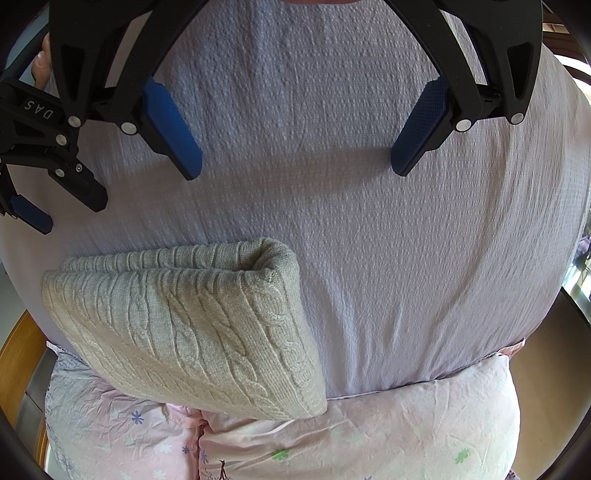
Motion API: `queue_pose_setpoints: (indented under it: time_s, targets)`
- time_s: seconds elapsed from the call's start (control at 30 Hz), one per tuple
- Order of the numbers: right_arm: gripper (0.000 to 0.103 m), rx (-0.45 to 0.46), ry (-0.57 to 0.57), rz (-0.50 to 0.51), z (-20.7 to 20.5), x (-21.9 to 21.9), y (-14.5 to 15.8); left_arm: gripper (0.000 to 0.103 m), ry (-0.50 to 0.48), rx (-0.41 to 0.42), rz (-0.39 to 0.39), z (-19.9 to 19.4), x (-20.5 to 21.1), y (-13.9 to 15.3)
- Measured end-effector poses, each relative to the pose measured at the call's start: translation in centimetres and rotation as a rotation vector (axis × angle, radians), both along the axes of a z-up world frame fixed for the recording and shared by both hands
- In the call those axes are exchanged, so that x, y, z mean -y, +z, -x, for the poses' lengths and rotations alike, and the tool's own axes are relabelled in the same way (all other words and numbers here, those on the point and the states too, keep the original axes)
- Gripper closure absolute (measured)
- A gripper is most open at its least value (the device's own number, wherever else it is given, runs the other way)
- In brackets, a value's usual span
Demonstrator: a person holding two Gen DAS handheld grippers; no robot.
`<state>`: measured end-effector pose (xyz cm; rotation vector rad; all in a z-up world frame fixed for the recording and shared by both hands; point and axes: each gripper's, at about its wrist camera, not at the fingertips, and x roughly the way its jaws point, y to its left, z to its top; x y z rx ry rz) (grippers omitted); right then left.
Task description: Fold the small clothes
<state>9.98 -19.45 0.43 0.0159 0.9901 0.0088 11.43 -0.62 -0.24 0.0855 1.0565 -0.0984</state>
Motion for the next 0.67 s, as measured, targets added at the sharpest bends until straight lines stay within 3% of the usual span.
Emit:
queue_pose_setpoints:
  time_s: [0.67]
  targets:
    - [0.002,0.0,0.002,0.0,-0.01,0.04,0.02,0.001,-0.004,-0.001,-0.001,-0.01,-0.04,0.03]
